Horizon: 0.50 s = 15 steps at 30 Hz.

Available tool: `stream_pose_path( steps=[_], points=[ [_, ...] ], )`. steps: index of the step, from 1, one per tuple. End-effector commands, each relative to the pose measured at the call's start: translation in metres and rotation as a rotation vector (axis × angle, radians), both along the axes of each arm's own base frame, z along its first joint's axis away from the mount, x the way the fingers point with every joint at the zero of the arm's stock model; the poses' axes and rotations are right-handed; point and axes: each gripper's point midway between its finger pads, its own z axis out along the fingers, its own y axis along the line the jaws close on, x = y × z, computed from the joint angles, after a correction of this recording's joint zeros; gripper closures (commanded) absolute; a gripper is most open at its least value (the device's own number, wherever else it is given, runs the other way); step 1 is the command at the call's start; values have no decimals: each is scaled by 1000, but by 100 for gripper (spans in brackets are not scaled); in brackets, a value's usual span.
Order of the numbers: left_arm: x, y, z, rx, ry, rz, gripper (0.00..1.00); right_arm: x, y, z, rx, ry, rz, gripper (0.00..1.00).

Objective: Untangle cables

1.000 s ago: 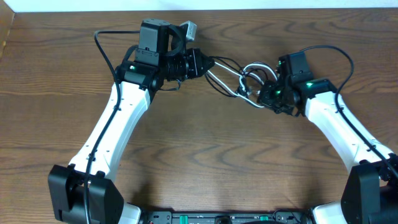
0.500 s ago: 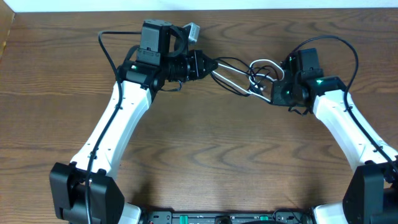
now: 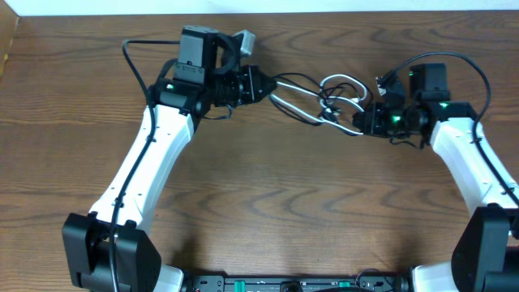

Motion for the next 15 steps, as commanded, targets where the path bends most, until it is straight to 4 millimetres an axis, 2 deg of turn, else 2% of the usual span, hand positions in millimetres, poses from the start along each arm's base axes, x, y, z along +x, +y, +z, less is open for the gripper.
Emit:
stream_pose_path(
  steps=[1,3,5,8,10,11,13,15],
  points=[
    [25,49,11,145,-96,168,93,-14,16,23,257,-58,146,99],
    [25,58,3,208,-91,191,93,-10,2,17,221,-48,100,99],
    [26,65,-1,247,-88,214,92,-7,-25,-4,90,19,-9,99],
    [27,66,-1,266,-107,202,92,-17,-86,-43,-236,180,-242,99],
    [27,67,-1,268,-107,203,93,-31,-122,-55,-436,257,-353,99],
    [27,67,-1,268,-107,203,93,-37,-133,-58,-497,284,-384,99],
    [26,66,-1,264,-105,200,93,-40,-131,-58,-497,292,-365,99],
    [22,59,-1,245,-99,174,92,-36,-111,-55,-400,253,-271,99]
  ],
)
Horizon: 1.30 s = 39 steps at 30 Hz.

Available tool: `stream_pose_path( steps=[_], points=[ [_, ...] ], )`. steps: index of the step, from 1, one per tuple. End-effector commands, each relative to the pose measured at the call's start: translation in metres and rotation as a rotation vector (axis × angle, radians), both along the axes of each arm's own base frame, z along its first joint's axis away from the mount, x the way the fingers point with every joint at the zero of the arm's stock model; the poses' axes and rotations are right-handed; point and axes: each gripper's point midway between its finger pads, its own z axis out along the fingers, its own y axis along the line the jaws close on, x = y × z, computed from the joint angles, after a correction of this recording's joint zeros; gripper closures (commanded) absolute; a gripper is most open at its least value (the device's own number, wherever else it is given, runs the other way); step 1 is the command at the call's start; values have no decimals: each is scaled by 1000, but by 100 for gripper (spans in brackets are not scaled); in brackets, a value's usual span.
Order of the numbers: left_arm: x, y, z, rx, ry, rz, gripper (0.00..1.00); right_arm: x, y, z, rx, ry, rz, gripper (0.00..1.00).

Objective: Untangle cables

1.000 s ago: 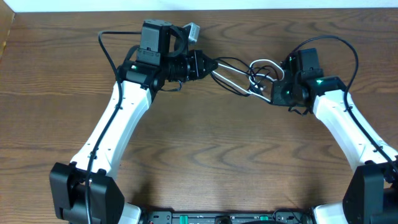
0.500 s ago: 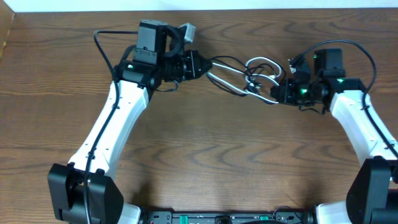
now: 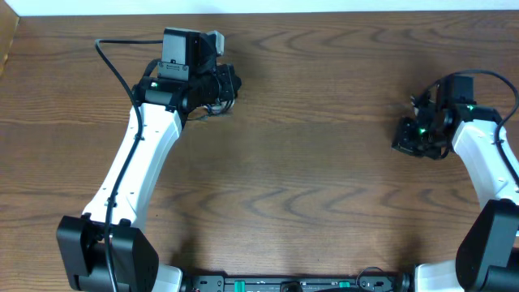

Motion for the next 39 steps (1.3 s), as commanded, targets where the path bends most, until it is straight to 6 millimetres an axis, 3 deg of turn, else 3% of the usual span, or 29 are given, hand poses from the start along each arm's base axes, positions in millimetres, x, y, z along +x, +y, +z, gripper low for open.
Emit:
stream_pose_path(
  steps=[1,4,7,10,16,22,32,35,38,39],
  points=[
    [-2,-9,27,-16,-69,-45,93,3,4,-3,7,-18,63,99],
    [-8,-22,30,-52,-64,-93,92,16,53,22,278,-165,232,83],
    [-14,-34,34,-96,-63,-145,93,25,93,58,521,-311,355,50],
    [-24,-52,47,-185,-86,-258,92,27,127,92,707,-419,461,29],
    [-40,-72,67,-318,-102,-395,93,37,165,100,735,-386,429,26],
    [-43,-76,71,-352,-91,-408,93,48,202,96,684,-335,316,1],
    [-51,-91,72,-359,-81,-439,92,57,236,83,608,-299,154,4],
    [-53,-95,72,-358,-78,-445,92,60,243,72,599,-279,121,16],
    [-54,-96,72,-359,-74,-446,93,63,249,61,600,-263,105,34],
    [-54,-96,72,-363,-72,-441,93,65,249,49,578,-247,80,44]
  ],
)
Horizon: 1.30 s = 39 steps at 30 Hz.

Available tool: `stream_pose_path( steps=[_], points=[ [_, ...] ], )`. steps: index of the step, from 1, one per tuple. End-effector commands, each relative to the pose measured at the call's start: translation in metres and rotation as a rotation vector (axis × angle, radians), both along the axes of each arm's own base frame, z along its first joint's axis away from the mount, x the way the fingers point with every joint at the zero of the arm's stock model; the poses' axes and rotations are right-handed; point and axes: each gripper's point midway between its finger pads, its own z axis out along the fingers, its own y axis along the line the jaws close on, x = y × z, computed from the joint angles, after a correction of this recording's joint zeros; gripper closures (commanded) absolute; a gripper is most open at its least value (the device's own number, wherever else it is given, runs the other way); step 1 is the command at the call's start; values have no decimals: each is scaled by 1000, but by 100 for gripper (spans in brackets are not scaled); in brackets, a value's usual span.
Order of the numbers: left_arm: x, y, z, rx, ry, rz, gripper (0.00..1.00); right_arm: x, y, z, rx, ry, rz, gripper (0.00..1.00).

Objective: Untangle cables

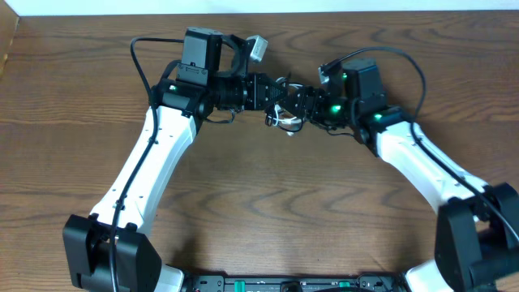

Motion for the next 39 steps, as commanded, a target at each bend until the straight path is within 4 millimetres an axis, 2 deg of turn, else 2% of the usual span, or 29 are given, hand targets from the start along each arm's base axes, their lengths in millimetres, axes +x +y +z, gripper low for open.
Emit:
stream_pose_path(
  steps=[1,4,6,8,12,16,21,24,27,30,31,34,39],
  points=[
    [-2,-3,29,-43,-52,-11,93,7,-2,-33,-51,89,-89,52],
    [3,-1,33,-58,-56,9,93,6,-13,-62,-123,151,-131,73],
    [9,3,37,-73,-54,33,93,2,-29,-85,-200,209,-165,89],
    [15,8,40,-87,-47,62,92,-2,-47,-100,-266,249,-189,99],
    [26,25,43,-105,-43,114,92,-9,-91,-120,-408,301,-231,99],
    [36,45,43,-104,-45,165,92,-15,-130,-128,-492,323,-224,99],
    [48,73,43,-102,-47,234,93,-28,-194,-140,-642,390,-273,99],
    [51,82,42,-101,-40,254,93,-34,-212,-141,-647,408,-252,99],
    [49,81,40,-98,-27,253,93,-31,-201,-135,-549,351,-143,99],
    [47,77,39,-97,-19,244,92,-26,-168,-117,-370,225,23,97],
    [46,75,39,-99,-17,238,92,-26,-152,-105,-286,159,100,94],
    [41,66,39,-111,11,227,92,-29,-119,-69,-95,6,247,88],
    [41,51,30,-94,111,304,93,-33,-95,-17,12,-144,322,78]
  ],
)
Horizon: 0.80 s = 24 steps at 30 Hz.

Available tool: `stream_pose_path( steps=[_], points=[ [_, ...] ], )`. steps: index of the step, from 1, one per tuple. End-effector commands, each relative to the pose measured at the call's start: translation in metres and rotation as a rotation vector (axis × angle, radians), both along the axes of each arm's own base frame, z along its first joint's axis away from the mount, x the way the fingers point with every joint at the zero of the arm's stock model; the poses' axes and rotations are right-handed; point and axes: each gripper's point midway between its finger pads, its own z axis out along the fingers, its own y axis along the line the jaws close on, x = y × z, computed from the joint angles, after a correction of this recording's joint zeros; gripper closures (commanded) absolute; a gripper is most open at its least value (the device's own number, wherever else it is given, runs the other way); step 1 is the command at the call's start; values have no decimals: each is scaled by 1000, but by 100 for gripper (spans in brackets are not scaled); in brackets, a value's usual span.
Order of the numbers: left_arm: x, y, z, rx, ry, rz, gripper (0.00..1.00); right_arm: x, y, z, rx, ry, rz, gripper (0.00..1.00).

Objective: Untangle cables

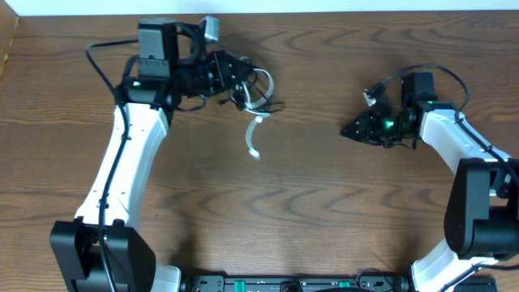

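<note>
Only the overhead view is given. A bundle of cables (258, 88), grey-white loops with dark strands, hangs from my left gripper (241, 79) at the table's back left. The gripper is shut on the bundle. One white cable end (254, 136) trails down onto the wood toward the middle. My right gripper (347, 130) is far to the right and points left, well apart from the bundle. No cable shows between its fingers. They read as one dark mass, so their spacing is unclear.
The brown wooden table (268, 203) carries both white arms, the left one (122, 170) running from the front left corner. A pale wall edge (324, 6) runs along the back. Black supply cables arch over each wrist.
Both grippers met at the bundle near the back middle. Now the right gripper has let go and sits far to the right. The left gripper has moved left with the cables.
At first the cables were stretched between the two grippers across the back. Then the arms stood wide apart with hardly any cable showing. Then both grippers were together at the bundle in the middle. Now only the left one holds it.
</note>
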Motion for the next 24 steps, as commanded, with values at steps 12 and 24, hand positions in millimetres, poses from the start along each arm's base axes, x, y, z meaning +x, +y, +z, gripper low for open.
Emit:
stream_pose_path(
  steps=[12,24],
  points=[
    [0,-44,-9,-82,404,485,92,-25,85,175,217,-646,327,44],
    [-9,-63,0,-184,512,455,92,-15,123,151,146,-665,355,37]
  ],
)
